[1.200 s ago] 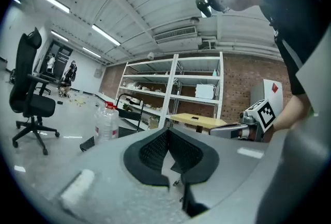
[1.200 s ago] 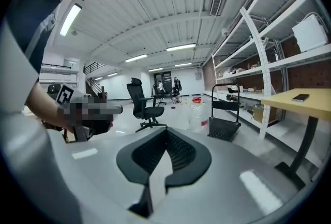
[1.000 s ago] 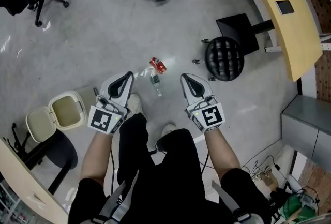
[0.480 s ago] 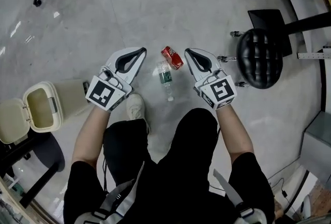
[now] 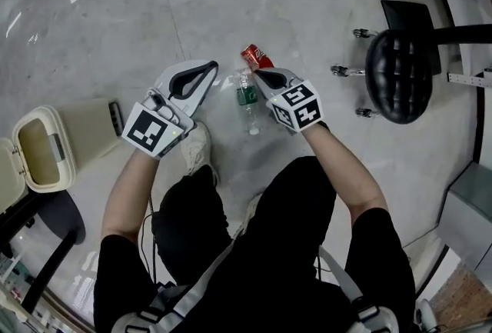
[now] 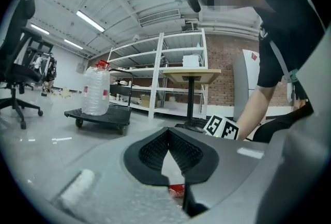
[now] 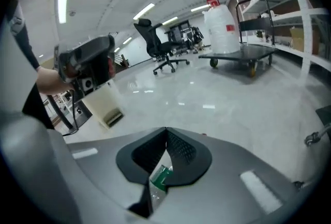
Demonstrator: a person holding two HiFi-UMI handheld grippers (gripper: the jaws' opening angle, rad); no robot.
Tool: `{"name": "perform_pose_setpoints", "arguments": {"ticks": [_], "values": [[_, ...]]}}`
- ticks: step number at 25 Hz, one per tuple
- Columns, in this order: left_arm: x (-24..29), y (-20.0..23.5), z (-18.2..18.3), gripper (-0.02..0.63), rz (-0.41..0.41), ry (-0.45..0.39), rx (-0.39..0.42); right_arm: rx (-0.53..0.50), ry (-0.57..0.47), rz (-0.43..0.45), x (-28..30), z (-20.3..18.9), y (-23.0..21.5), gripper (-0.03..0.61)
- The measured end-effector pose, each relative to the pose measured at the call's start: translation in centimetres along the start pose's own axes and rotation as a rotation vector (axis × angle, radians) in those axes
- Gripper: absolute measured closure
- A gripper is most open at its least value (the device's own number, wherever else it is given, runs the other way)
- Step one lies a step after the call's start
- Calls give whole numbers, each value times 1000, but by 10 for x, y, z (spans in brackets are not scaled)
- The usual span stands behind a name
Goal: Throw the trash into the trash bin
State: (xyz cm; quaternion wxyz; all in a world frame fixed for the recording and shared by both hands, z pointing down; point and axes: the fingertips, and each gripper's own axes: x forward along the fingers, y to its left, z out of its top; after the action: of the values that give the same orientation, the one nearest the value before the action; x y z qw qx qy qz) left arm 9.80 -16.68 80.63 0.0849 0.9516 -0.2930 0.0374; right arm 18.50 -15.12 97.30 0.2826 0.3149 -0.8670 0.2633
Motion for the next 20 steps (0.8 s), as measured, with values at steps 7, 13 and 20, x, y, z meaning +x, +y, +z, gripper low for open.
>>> {"name": "perform_pose_setpoints", "arguments": {"ticks": [7,13,20], "values": [[-1,0,-39,612,-2,-10,-89,190,291,-139,50,-74,1,407],[-1,-5,-57,612,-42,19,-104,370,458,-260,72,-137,-5,239],[1,-3,-73,612,-48,58,-120,376,500,-281,90,-160,-9,252]]}}
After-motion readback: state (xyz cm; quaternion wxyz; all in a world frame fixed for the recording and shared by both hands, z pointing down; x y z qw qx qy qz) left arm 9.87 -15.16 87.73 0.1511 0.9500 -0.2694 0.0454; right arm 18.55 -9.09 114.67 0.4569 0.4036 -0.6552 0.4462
